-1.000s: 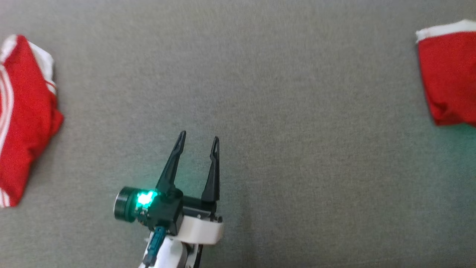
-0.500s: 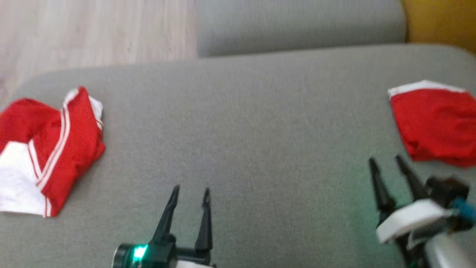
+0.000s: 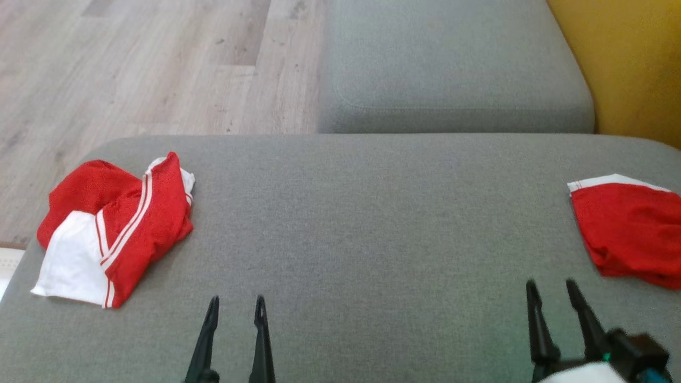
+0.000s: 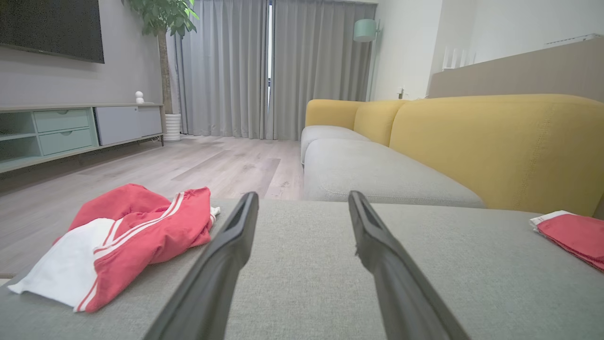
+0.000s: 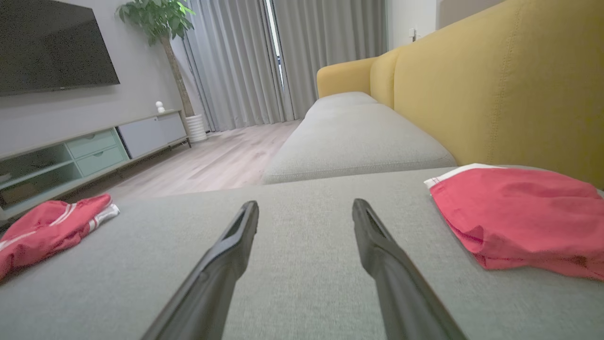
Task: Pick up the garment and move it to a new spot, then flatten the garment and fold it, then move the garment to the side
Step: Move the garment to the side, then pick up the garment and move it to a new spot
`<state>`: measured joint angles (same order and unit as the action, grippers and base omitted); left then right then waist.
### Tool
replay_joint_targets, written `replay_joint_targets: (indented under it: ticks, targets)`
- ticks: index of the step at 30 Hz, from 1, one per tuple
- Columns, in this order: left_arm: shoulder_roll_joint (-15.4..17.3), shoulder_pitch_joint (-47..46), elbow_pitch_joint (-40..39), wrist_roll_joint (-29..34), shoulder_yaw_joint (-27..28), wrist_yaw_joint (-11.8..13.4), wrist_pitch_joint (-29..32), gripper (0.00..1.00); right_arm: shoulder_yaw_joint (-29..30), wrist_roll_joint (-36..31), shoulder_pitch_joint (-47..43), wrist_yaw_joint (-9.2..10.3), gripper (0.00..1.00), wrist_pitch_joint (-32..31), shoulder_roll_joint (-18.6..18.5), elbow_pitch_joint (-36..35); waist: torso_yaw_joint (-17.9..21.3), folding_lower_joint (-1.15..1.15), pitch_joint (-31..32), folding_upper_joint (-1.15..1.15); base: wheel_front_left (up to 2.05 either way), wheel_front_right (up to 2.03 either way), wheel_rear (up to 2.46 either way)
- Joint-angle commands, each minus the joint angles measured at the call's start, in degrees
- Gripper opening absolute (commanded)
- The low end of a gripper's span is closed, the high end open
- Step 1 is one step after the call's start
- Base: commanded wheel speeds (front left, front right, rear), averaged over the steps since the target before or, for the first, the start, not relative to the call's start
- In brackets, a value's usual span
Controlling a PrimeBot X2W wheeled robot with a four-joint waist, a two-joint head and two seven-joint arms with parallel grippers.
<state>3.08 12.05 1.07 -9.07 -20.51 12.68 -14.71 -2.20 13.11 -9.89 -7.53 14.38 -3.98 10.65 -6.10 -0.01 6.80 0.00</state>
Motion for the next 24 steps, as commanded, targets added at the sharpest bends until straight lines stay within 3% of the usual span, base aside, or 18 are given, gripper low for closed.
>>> replay_joint_targets:
  ticks: [1,13,24]
  targets:
    - [-0.19,-1.13,-2.46,0.84,2.19,-0.21,-0.29,1.00,-0.93,-1.10,0.70,0.04,1.00,0.60,-0.08,-2.12,-0.38,0.01,0.63,0.00,0.00,0.00,0.00]
    - [-0.20,0.91,-2.43,2.04,3.75,-2.25,-0.29,1.00,0.22,-2.11,-2.00,0.04,1.00,0.62,0.95,-3.32,-0.55,0.01,1.42,0.00,0.00,0.00,0.00]
    - [-0.20,0.72,-1.95,2.19,3.58,-2.45,-0.29,1.00,0.32,-1.86,-2.26,0.04,1.00,0.62,1.08,-3.08,-0.56,0.01,1.26,0.00,0.00,0.00,0.00]
